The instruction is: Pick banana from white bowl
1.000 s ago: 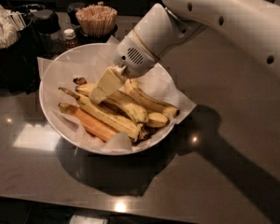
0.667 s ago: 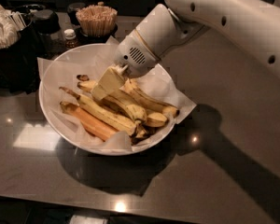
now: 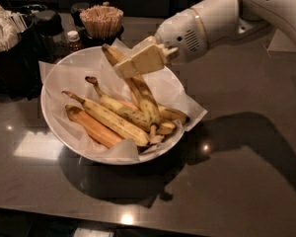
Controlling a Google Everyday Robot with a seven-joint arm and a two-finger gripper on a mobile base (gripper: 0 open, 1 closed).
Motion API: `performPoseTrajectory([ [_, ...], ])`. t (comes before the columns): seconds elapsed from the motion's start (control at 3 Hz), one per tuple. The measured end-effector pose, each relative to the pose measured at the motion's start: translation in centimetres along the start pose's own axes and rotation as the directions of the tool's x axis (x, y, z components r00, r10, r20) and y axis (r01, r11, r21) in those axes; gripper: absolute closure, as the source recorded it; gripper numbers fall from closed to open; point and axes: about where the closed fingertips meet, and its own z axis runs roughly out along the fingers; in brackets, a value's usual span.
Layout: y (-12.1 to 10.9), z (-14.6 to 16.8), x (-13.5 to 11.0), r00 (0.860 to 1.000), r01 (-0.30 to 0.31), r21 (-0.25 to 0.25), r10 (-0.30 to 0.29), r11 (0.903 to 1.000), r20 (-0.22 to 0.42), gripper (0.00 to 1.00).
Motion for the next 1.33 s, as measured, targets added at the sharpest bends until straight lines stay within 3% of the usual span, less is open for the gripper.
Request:
performPoseTrajectory([
  [0.33,2.0,-6.0,-0.6,0.982,0.087,0.024,-0.089,0.9959,0.165,1.0],
  [0.67,5.1,-10.5,-0.7,0.954,0.164,0.069,-0.176,0.984,0.244,1.0],
  [1.0,9.2,-12.9,-1.5,0.926,0.274,0.102,-0.291,0.9563,0.242,1.0],
  [1.33,14.1,-12.4,-3.1,0.892,0.419,0.085,-0.427,0.904,0.145,1.0],
])
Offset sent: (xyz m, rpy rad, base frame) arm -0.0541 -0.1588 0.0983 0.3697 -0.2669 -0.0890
